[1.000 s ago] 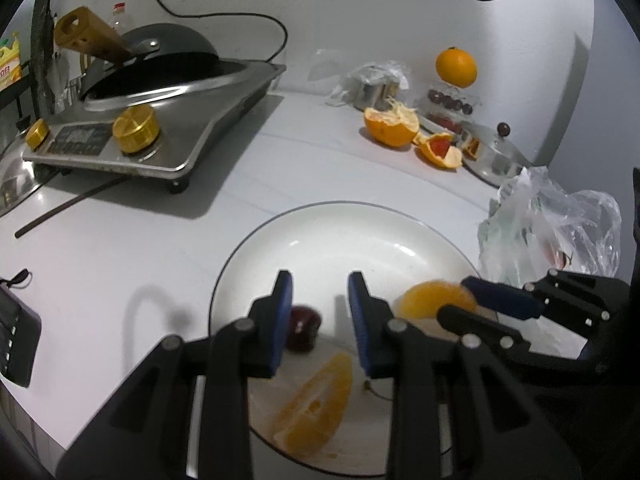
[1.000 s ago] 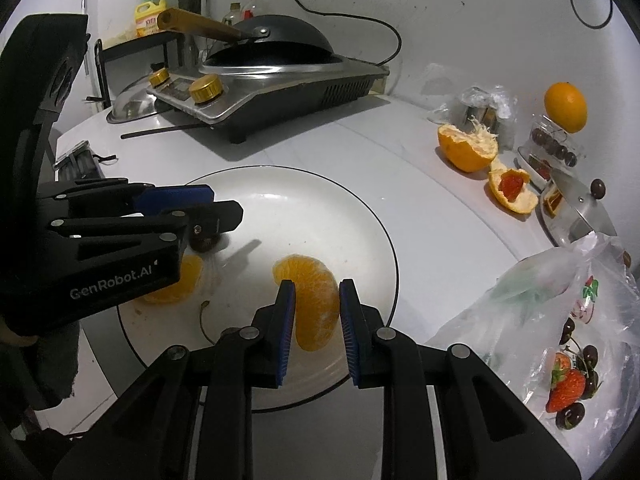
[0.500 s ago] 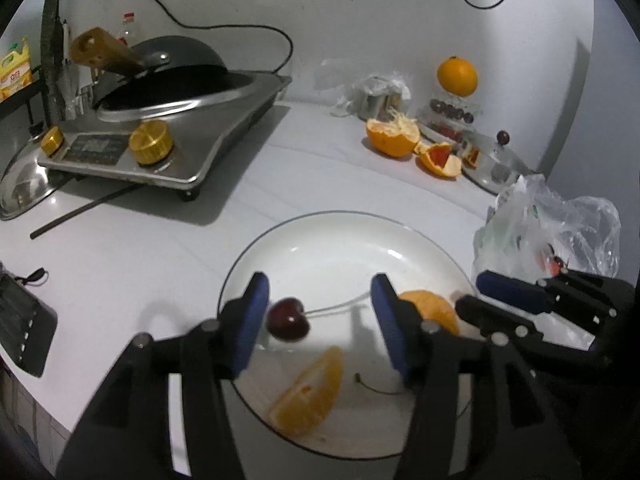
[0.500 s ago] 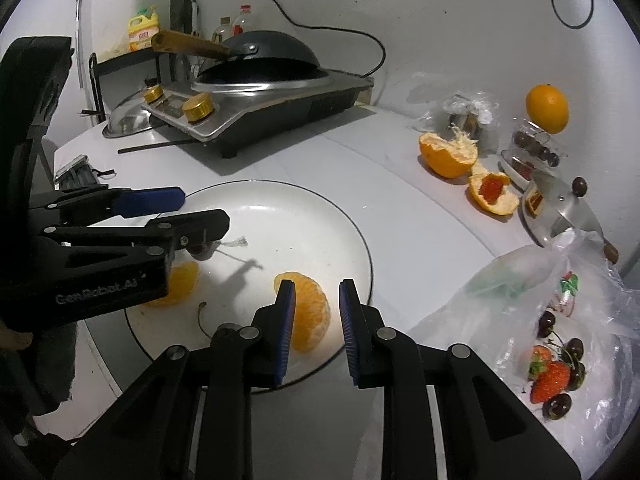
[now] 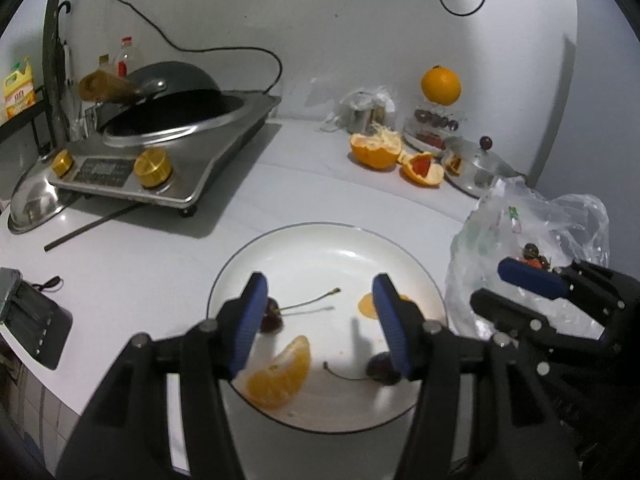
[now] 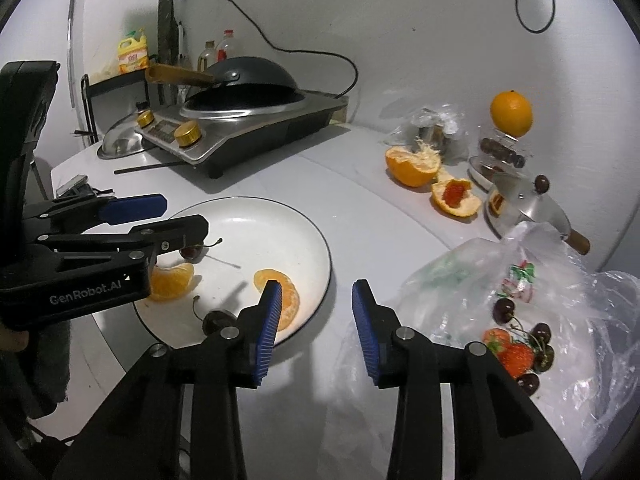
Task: Organize fruits
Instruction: 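Open the left tool to drop the cherry while the right tool releases the orange segment, then move both open tools back over the plastic bag of fruit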
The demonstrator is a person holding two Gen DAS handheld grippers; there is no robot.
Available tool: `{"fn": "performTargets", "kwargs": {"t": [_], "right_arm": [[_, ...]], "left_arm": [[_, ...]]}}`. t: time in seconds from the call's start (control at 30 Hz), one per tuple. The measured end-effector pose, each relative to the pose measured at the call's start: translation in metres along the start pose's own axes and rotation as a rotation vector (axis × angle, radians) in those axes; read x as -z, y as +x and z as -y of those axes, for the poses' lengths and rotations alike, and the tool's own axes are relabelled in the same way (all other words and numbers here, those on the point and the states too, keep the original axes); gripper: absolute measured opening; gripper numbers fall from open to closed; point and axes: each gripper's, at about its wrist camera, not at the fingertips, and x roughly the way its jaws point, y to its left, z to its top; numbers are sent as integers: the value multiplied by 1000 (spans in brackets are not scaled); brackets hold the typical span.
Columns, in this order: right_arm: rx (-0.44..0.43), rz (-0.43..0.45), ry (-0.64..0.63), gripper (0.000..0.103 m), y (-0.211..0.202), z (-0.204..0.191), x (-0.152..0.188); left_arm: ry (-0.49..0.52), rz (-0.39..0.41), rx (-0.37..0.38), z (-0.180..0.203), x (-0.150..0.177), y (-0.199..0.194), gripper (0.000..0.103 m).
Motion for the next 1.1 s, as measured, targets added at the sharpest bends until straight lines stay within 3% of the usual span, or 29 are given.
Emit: {"fn": "performTargets", "kwargs": {"t": [0.23,0.37,1.1], "right_arm": [[25,33,35,40,-20,15,6],[39,55,55,46,-33,26,11],[125,129,157,46,-91,93,48]], "left_arm": [[29,21,-5,17,-2,-12,57],[46,30,-7,28,-4,-19,57],[142,63,-3,106,-5,-44,58]]}}
